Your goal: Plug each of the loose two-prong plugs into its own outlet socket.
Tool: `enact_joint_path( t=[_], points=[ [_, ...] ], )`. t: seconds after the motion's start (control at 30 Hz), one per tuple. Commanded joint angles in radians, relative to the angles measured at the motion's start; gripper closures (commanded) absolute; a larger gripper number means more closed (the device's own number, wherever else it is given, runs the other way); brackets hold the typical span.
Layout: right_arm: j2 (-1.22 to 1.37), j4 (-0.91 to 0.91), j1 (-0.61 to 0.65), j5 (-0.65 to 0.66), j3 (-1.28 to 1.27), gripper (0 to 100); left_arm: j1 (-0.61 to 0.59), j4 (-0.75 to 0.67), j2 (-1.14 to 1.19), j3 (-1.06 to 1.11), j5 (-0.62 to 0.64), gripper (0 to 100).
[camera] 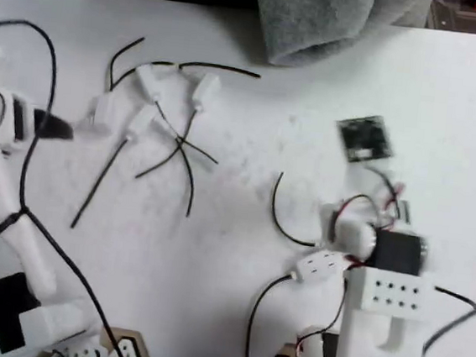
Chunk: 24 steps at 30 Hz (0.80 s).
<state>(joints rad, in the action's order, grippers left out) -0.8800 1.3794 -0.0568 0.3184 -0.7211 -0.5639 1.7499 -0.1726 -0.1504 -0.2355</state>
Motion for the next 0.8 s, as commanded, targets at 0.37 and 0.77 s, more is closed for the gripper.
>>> enact_joint_path(
  t=[0.37,0.77],
  points=[
    [0.196,0.067,0.088,-0.270,-0.046,66.3,0.012,-0.124,-0.047,0.316,-0.301,63],
    [0.081,-0.191,-0.053,-0.299,-0.110,66.3,0.312,-0.250,-0.050,0.548,-0.342,63]
  ],
)
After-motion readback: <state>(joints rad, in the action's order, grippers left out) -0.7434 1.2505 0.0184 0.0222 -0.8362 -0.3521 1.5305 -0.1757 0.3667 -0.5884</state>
